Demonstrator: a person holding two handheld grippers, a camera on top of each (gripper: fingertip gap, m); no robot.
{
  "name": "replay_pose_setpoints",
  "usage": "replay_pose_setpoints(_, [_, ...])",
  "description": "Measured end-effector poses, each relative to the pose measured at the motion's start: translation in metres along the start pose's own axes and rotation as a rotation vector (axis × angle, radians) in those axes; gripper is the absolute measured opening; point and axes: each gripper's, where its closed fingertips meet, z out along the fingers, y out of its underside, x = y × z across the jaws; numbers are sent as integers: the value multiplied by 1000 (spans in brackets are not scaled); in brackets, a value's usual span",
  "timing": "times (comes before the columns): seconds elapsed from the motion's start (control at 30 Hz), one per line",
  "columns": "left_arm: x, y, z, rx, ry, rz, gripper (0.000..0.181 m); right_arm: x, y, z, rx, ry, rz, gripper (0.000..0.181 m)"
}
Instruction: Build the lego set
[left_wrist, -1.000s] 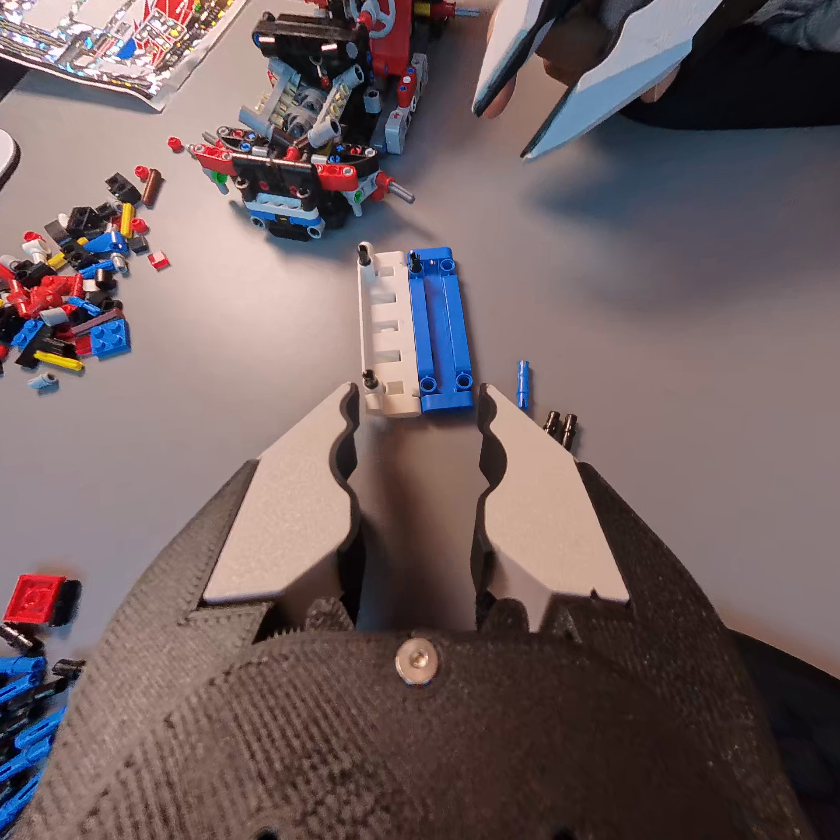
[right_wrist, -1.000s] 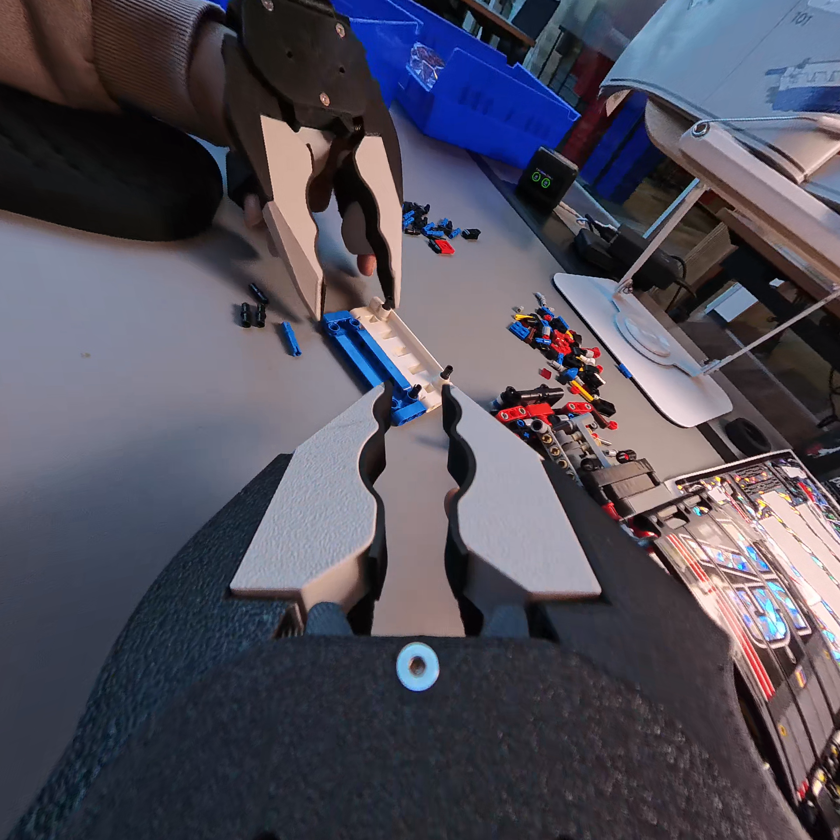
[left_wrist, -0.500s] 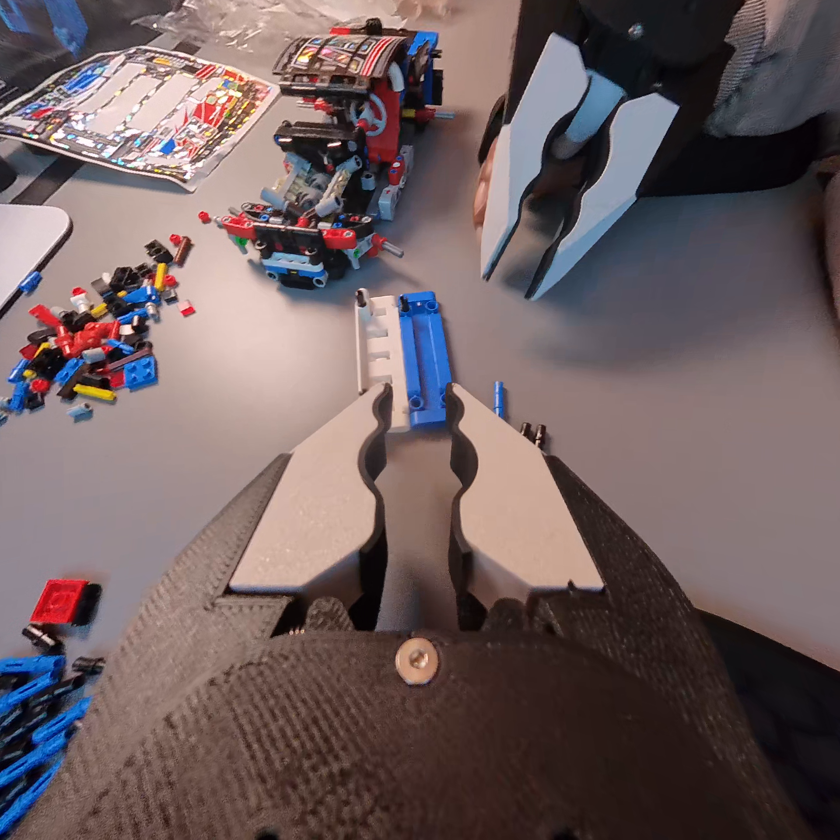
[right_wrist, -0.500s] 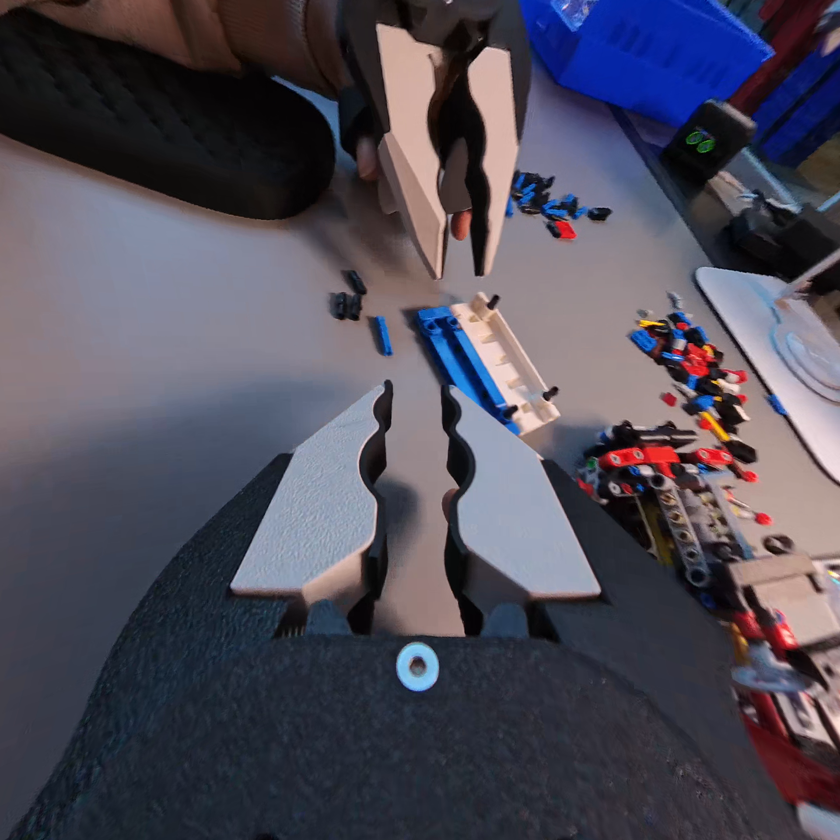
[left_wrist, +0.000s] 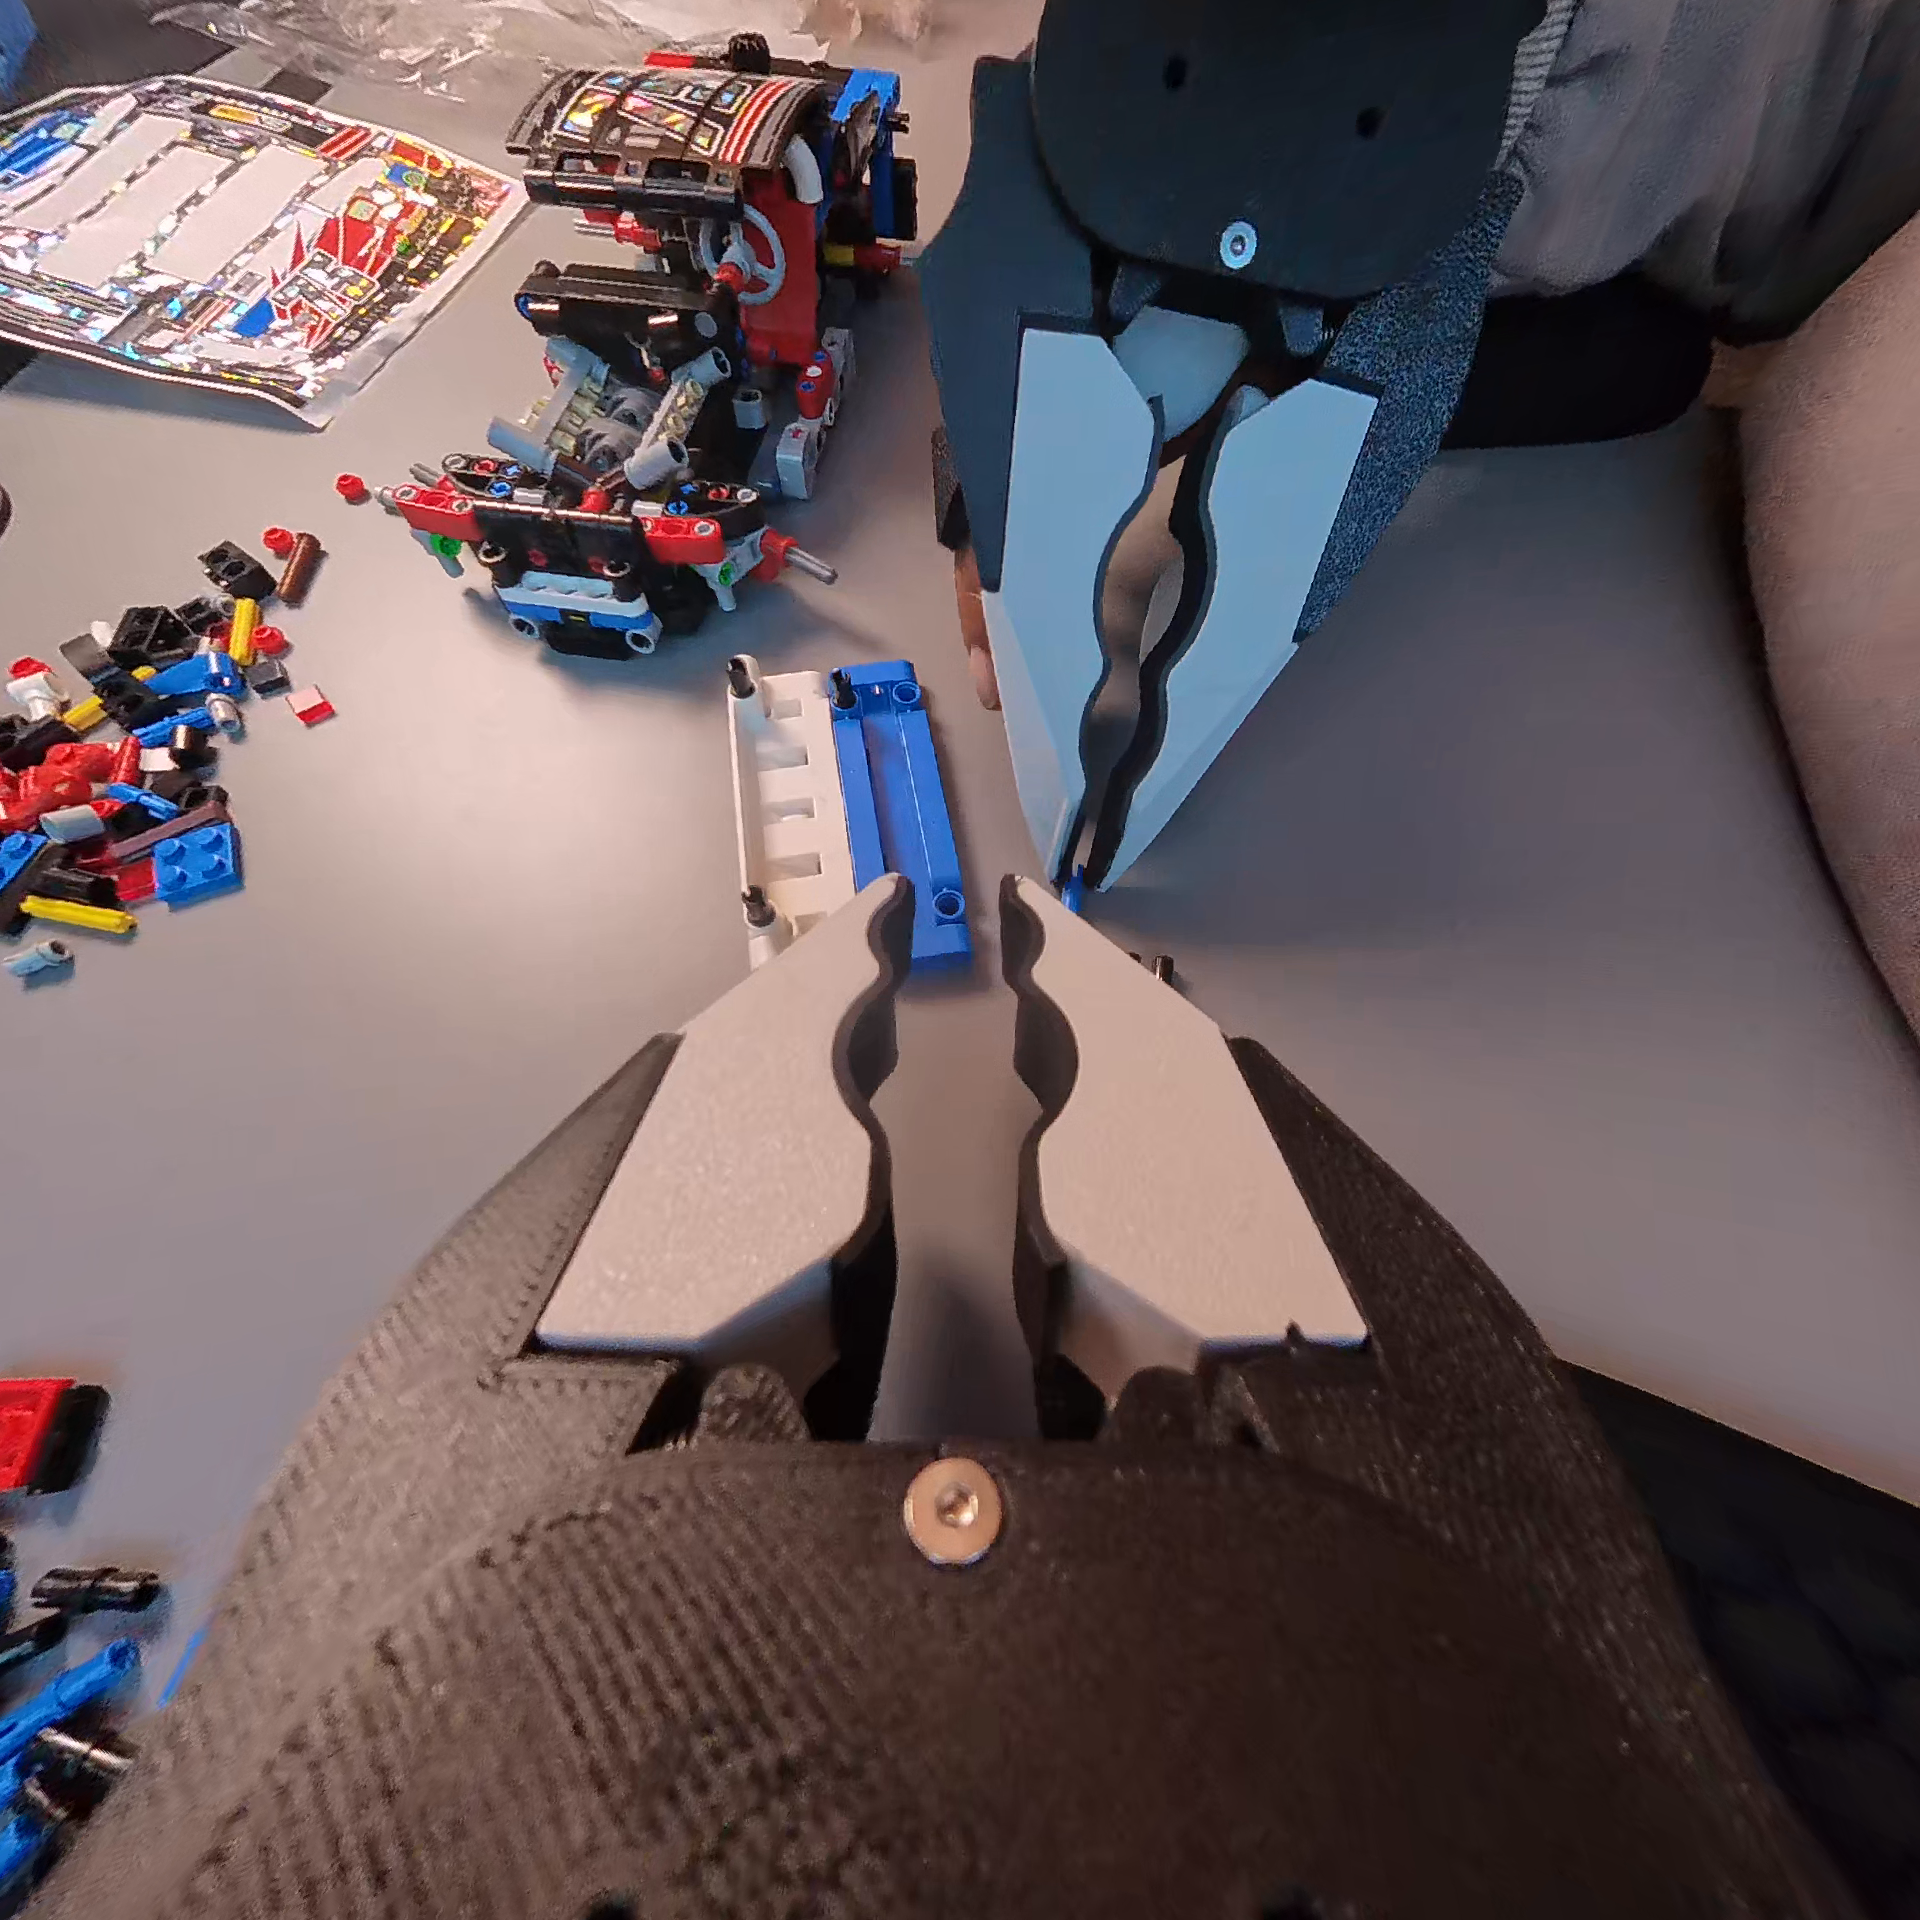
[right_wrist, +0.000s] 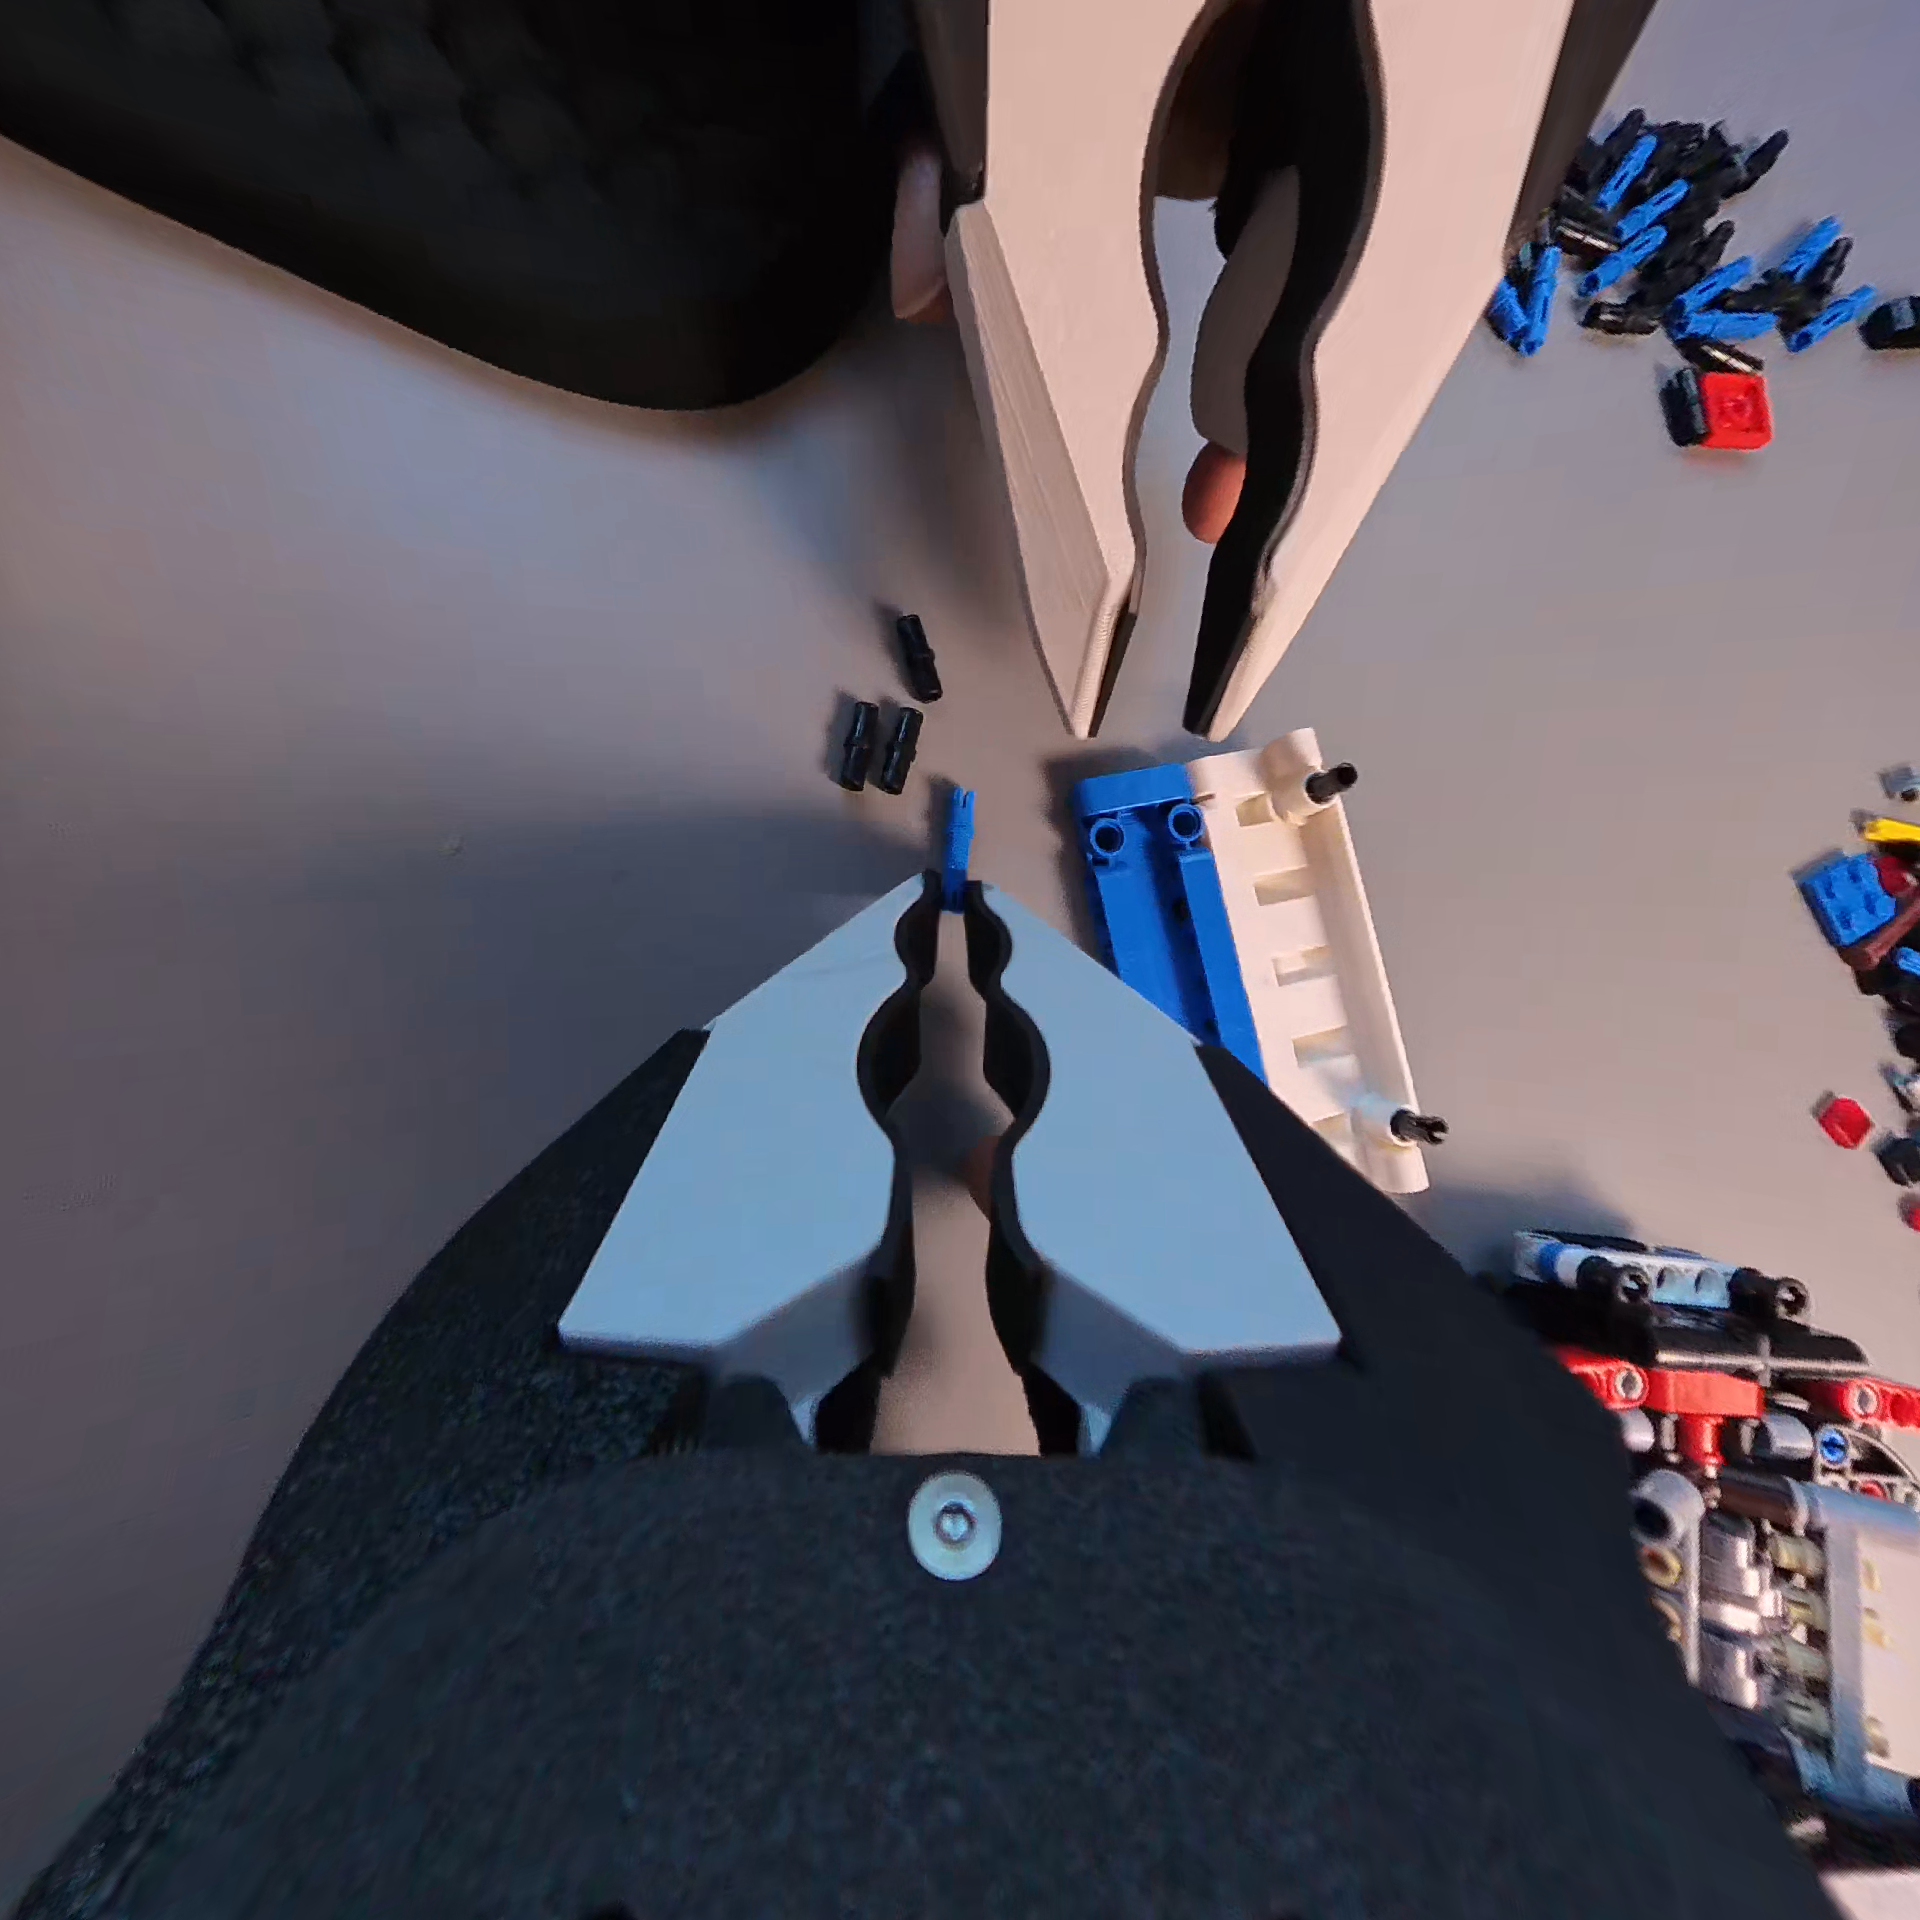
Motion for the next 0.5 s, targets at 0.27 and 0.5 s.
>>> replay_pose_setpoints(0.27, [-16, -56, -32, 401, 5, -194, 18, 36, -44, -48, 503, 102, 265, 2])
replay_pose_setpoints(0.5, [-34, -106, -75, 672, -356, -67, 22, 88, -75, -114, 1218, -86, 1026, 1])
